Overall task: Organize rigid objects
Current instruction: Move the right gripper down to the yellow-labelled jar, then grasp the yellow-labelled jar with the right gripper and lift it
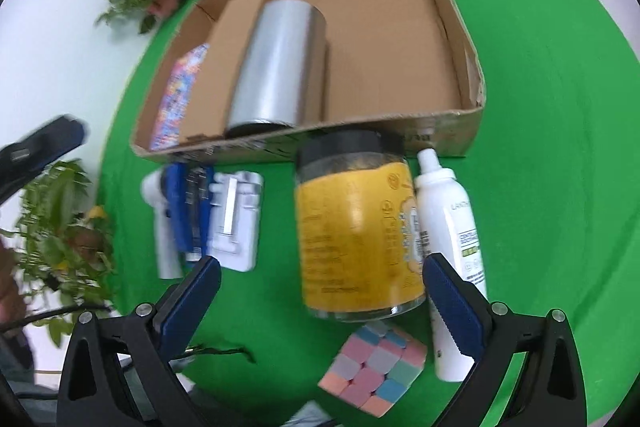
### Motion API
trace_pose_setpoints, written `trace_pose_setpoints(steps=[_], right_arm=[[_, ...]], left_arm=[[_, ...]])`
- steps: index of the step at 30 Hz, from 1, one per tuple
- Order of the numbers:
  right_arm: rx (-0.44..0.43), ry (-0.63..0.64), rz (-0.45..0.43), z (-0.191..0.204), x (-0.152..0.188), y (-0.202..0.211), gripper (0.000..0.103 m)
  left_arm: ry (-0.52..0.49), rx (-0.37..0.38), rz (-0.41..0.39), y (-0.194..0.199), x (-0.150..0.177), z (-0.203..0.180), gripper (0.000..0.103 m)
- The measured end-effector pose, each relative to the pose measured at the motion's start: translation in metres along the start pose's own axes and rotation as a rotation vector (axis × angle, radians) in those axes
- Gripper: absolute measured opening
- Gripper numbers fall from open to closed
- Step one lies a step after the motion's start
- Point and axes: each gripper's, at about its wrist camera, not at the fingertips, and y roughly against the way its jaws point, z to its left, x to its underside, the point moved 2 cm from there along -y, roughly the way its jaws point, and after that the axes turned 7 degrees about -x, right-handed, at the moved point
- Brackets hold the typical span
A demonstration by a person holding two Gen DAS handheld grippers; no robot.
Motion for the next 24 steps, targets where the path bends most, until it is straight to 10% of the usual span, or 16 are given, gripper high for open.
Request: trace_pose_setpoints(steps=[7,12,16,24], right_arm=[[0.081,-0.001,0.062,0.003,0.004,-0.026,0.066],[0.043,0.011,0.071,0.016,0.016,-0.020,0.063],[-0.042,-0.032,0.024,0.019,0.017,-0.009,0.088],[-0.051,-0.127,0.078,0.007,0.001,-0.036,0.077]], left_arm=[[0.006,0.039,0.039,0.002,0.011,0.010,0.072],[0.021,0.109,0.102,-0.005,0.022,0.020,0.072],[0.031,0.174,0.163,-0.023,0.029,0.020,0.072],[0.008,0.189,0.200,-0.035,0.032,0.015,0.072]])
